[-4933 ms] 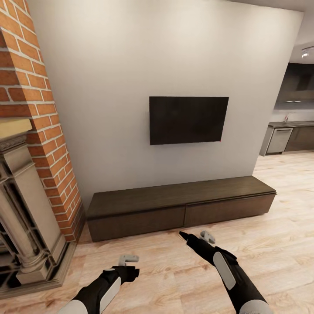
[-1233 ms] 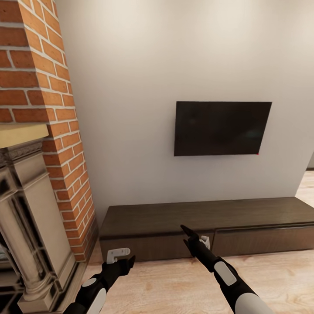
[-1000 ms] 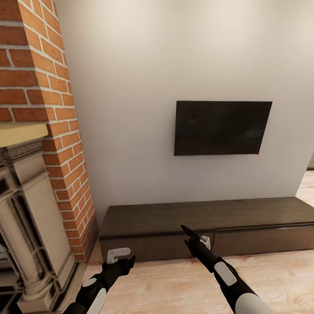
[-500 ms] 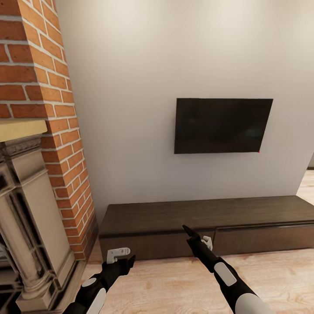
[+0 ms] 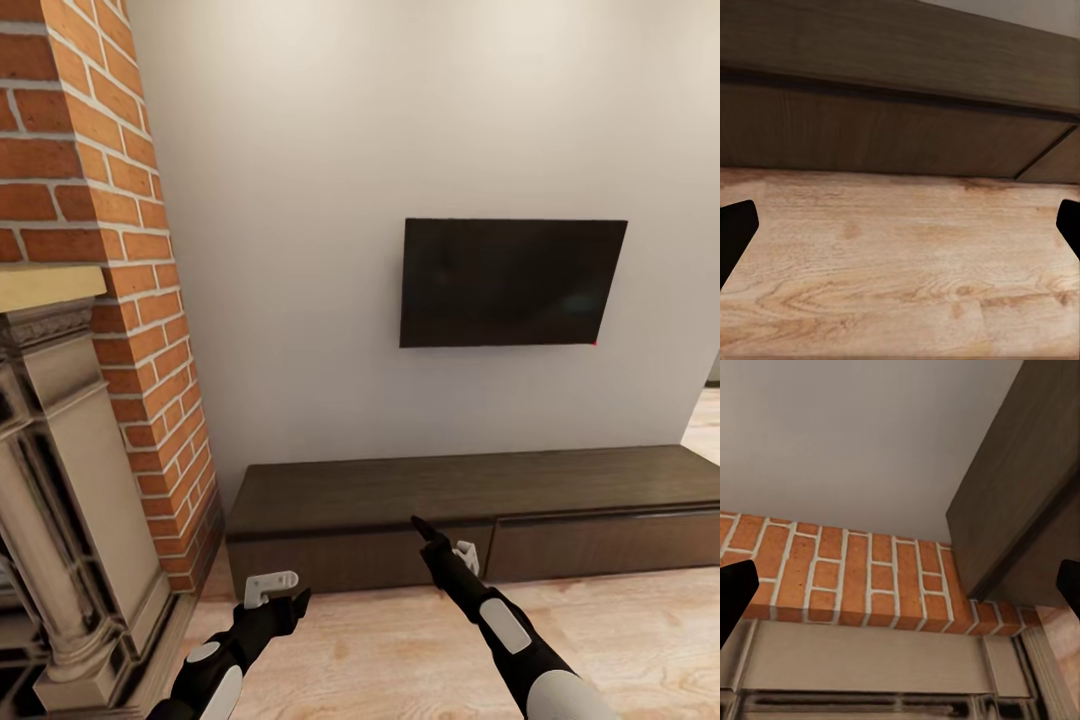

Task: Place each of the two pumpkins and all three candles from the living room inside a cabinet in the living room (use any cabinet), then make sure every cabinet is closed, and position the cauldron so it is next to a table in the living room.

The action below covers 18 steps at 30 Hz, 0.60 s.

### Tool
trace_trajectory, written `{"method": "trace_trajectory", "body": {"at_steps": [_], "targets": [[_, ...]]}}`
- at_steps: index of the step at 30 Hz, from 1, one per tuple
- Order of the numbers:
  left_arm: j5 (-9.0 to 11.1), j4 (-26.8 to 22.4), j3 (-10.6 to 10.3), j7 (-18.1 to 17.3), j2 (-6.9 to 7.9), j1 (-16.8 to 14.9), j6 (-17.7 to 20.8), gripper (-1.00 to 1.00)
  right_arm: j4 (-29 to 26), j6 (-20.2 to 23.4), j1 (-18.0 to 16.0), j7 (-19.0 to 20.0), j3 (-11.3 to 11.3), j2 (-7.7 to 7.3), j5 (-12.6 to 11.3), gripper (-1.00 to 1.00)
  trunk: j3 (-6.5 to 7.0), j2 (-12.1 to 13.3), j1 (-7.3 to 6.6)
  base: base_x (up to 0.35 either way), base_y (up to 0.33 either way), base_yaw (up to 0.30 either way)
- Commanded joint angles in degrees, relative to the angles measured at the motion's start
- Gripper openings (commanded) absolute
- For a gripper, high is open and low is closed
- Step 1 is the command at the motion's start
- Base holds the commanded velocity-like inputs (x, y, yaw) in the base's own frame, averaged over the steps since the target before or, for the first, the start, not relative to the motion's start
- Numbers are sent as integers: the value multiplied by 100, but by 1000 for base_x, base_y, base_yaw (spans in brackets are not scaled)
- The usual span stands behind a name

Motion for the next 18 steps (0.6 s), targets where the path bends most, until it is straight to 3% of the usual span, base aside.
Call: {"method": "trace_trajectory", "body": {"at_steps": [1,9,18], "targets": [[60,-12,-21,55,7,0,15,100,2,42,-27,1,-29,21,-44,100,-25,-46,23,0,0,0],[59,1,-21,48,7,8,-194,100,-29,26,-81,-420,0,74,-33,100,-169,-367,198,0,0,0],[58,-7,-26,39,7,13,-319,100,6,37,-82,-209,-53,58,-45,100,-331,-728,396,0,0,0]]}}
